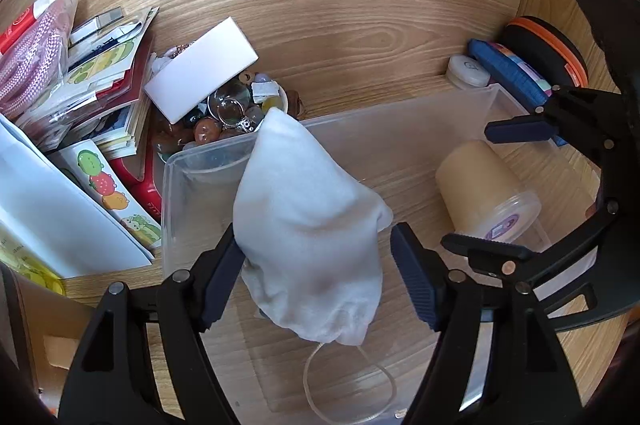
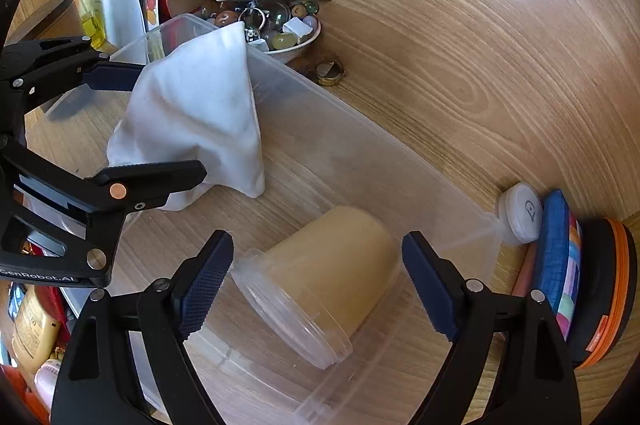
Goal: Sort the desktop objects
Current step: 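Lower both items into the bin and open both grippers, then move both grippers back toward the remaining items on the desk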
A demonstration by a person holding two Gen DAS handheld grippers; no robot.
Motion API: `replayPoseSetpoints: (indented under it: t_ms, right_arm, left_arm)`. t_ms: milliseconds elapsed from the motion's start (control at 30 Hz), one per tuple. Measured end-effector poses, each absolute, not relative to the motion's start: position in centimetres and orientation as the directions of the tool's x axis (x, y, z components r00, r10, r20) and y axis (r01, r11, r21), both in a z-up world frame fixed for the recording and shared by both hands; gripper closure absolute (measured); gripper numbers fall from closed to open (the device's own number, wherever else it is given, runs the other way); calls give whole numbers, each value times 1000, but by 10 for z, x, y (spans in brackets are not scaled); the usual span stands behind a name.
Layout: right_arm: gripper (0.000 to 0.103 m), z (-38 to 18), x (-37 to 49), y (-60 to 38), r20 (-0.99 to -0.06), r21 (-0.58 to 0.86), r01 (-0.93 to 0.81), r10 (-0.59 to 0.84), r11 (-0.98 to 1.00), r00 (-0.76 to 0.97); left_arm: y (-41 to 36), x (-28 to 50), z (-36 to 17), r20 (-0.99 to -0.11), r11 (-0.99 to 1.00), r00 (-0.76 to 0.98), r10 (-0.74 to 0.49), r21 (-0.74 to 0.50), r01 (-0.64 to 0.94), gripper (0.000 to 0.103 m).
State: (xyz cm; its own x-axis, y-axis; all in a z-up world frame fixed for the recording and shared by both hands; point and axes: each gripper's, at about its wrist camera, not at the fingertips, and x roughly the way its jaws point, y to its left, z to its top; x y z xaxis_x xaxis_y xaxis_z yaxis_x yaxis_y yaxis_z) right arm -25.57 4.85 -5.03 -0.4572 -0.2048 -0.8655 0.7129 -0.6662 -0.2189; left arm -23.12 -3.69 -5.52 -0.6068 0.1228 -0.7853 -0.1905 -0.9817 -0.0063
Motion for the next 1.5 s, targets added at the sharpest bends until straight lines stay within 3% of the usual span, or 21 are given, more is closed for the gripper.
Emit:
replayPoseSetpoints:
  t_ms: [200,567,1067,1500]
  right_arm:
    - [18,-42,-247,48,-840,-271,683,-180,-679,-512]
    - [17,-4,-209,64,-755,-336,639,-207,-692,-622]
    - [15,57,-133,113,-644,-140,642,-424,-753,-637]
    - [15,35,-70,143,-589,-18,644,-512,-765,-625]
  left_arm:
    - [-44,-219,-42,-766,-986,-636,93,18,-165,17]
    - [-48,-184,1,-706,-993,-706,62,24,-112,9]
    - [-38,-82,48,-579,-996,-815,26,54,-70,3]
    - [-36,-23,5,-596,-998,-803,-5,49,-30,3]
